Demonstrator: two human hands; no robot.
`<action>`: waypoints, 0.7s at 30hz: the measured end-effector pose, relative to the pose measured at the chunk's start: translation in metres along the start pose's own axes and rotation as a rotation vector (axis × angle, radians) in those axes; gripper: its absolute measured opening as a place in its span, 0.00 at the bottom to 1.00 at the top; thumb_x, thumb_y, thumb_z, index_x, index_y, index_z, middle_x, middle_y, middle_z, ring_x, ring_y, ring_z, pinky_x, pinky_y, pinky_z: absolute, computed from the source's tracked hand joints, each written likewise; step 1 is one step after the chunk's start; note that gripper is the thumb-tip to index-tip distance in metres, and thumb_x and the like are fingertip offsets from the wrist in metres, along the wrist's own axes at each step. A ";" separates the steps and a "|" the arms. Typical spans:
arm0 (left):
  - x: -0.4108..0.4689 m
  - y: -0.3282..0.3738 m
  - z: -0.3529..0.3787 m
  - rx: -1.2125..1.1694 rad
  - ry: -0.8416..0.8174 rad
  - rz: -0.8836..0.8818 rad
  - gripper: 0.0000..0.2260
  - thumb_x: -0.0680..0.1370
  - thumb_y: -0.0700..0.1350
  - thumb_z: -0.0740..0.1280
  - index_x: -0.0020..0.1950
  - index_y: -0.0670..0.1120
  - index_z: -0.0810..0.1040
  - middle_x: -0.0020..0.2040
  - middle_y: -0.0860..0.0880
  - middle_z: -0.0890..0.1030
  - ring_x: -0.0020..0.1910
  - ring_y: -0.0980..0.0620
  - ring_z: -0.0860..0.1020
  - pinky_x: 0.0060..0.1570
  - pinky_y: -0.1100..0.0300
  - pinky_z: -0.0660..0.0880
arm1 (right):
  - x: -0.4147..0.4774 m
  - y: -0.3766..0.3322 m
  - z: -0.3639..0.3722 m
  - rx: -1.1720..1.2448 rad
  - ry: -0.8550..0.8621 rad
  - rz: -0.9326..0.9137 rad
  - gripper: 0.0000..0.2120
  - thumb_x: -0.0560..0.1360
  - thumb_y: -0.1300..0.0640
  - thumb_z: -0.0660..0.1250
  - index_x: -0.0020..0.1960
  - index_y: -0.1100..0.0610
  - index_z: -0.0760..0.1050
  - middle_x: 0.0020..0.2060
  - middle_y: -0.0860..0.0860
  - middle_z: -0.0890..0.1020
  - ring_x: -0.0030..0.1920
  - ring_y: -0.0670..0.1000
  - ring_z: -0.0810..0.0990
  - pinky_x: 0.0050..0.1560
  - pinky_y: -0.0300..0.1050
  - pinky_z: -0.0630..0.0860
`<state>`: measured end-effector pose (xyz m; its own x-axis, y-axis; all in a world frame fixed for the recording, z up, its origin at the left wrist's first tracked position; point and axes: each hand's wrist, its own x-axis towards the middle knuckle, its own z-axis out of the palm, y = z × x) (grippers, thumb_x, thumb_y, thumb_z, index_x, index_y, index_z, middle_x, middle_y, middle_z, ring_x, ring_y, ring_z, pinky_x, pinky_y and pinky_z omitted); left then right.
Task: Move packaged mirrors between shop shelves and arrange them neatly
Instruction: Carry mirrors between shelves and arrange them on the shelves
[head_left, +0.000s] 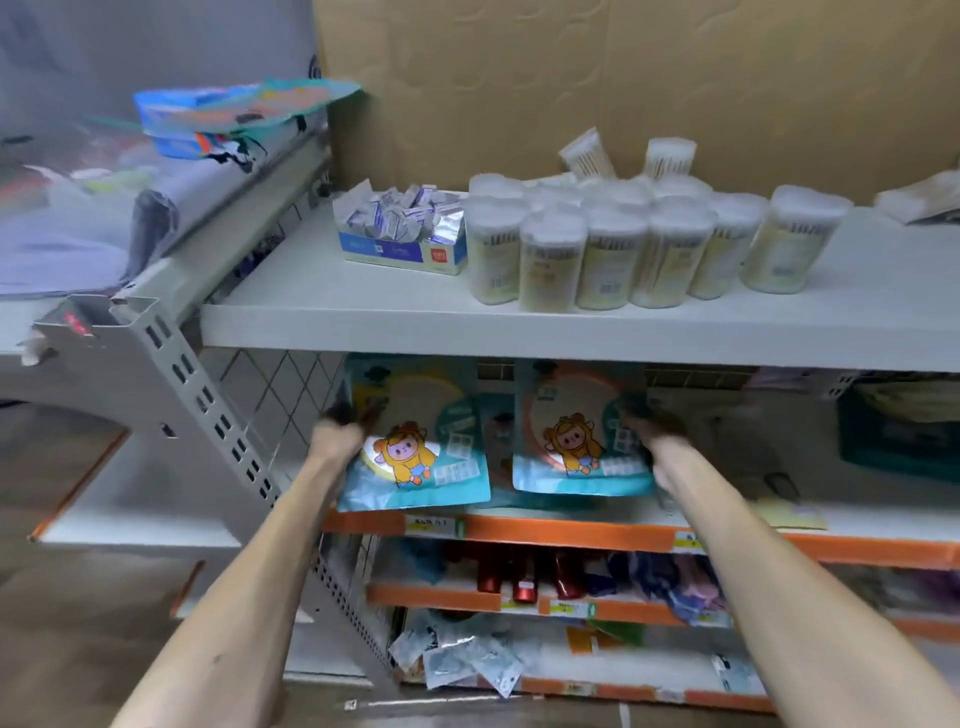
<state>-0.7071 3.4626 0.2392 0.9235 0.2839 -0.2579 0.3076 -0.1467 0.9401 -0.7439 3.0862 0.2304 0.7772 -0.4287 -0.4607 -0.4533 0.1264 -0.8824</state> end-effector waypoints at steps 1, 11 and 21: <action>0.003 0.001 0.000 0.001 -0.023 0.028 0.15 0.74 0.46 0.74 0.56 0.39 0.79 0.50 0.41 0.83 0.43 0.46 0.81 0.43 0.57 0.78 | -0.004 0.000 0.003 -0.005 0.015 0.011 0.16 0.78 0.50 0.69 0.58 0.61 0.76 0.50 0.58 0.83 0.52 0.59 0.83 0.56 0.56 0.80; 0.039 -0.012 0.014 0.111 -0.064 0.028 0.12 0.75 0.49 0.73 0.52 0.43 0.78 0.48 0.42 0.81 0.46 0.43 0.81 0.52 0.49 0.80 | 0.010 0.016 0.029 0.043 0.071 0.014 0.17 0.75 0.52 0.72 0.59 0.59 0.74 0.51 0.58 0.83 0.51 0.58 0.82 0.57 0.57 0.79; 0.081 -0.058 0.032 0.250 -0.057 0.018 0.11 0.76 0.50 0.70 0.50 0.43 0.78 0.43 0.45 0.80 0.43 0.45 0.80 0.39 0.54 0.79 | 0.046 0.050 0.045 0.095 0.084 -0.054 0.12 0.76 0.55 0.70 0.56 0.59 0.74 0.49 0.56 0.83 0.49 0.57 0.83 0.50 0.55 0.80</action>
<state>-0.6424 3.4643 0.1568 0.9386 0.2261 -0.2606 0.3317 -0.3832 0.8621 -0.7116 3.1132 0.1608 0.7584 -0.5097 -0.4062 -0.3657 0.1832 -0.9125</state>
